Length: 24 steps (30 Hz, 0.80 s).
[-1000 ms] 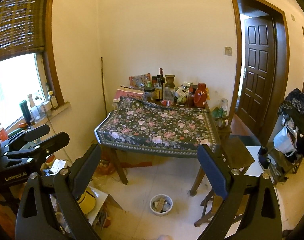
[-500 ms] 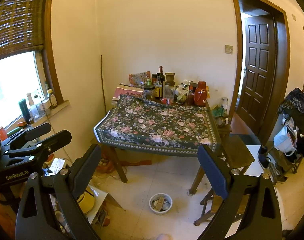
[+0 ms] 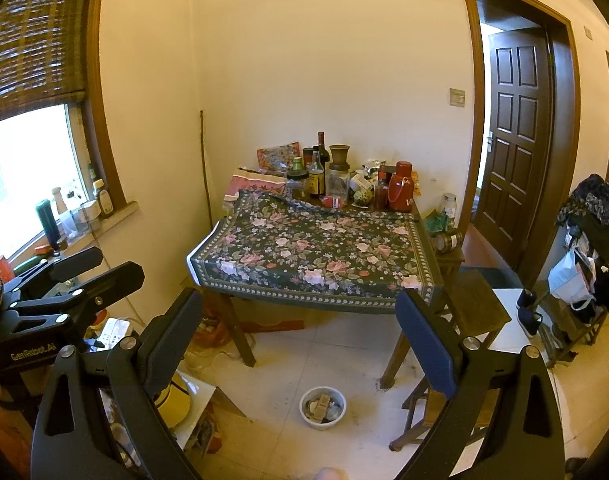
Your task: Collect trash
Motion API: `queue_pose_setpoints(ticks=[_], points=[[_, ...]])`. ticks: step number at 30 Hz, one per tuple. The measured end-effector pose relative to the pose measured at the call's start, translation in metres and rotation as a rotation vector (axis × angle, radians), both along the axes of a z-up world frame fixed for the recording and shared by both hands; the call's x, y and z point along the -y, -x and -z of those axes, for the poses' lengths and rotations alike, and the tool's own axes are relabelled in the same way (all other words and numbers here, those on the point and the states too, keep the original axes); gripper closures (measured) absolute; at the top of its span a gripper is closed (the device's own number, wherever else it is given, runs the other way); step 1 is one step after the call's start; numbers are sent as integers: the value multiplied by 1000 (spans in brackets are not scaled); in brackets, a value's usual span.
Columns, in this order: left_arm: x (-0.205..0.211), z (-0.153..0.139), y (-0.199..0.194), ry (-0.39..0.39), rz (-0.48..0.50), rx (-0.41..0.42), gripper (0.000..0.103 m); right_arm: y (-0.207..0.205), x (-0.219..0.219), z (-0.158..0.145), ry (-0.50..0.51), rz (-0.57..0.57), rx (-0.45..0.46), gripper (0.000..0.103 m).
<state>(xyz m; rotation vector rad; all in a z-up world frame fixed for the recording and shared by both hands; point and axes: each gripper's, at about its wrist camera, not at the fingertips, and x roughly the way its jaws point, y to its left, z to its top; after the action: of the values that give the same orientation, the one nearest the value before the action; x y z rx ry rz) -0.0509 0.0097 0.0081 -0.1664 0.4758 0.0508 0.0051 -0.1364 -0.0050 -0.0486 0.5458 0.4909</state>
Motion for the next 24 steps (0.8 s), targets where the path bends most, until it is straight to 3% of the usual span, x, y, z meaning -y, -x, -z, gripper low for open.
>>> queue_pose_setpoints(ticks=[24], points=[[8,4,-5,-8,12,10,6,-5,-8,-1,-5,11,-11,7]])
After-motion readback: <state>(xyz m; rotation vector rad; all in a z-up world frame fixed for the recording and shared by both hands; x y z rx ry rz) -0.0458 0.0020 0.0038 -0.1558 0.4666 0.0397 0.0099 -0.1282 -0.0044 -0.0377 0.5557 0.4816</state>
